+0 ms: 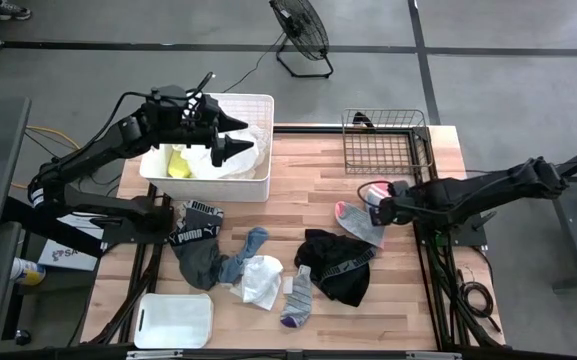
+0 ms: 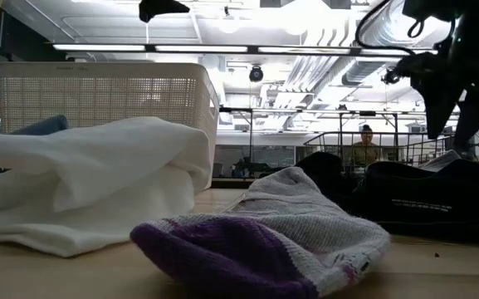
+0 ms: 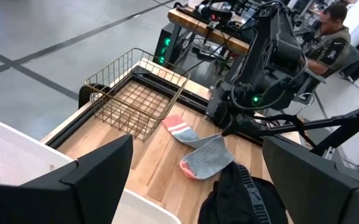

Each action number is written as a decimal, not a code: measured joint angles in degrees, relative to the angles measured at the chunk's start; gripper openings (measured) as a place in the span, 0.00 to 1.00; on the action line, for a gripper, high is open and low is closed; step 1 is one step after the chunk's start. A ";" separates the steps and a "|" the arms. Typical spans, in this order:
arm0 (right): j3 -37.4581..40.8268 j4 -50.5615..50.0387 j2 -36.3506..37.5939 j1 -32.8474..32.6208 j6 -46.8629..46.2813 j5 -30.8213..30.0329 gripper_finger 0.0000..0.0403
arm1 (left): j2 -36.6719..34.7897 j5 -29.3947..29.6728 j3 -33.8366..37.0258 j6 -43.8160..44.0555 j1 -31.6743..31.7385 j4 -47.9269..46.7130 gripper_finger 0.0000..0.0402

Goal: Pick & Place Cloths
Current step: Put the gray sock into the bottom white bin

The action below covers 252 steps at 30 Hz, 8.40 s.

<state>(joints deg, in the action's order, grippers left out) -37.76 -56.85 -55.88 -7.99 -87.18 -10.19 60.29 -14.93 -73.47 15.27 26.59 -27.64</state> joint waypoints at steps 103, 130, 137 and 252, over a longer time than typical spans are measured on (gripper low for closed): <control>-18.03 63.13 -5.68 6.95 42.64 8.88 0.01 | 7.40 2.46 0.06 -13.70 -17.44 11.82 0.87; -39.22 63.14 -22.84 7.07 55.08 11.41 0.01 | 8.37 -0.96 -0.02 -16.39 -19.92 17.53 0.87; -45.17 63.12 -28.86 7.39 55.54 10.18 0.01 | 8.44 -0.91 0.02 -16.55 -19.96 17.24 0.87; -48.11 36.12 -16.96 14.82 69.57 10.36 0.71 | 9.70 15.25 0.02 65.51 -77.07 -30.28 0.01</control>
<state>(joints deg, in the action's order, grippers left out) -85.86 -20.73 -72.84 6.83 -17.61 0.16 69.99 0.32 -73.45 80.78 -50.48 -57.92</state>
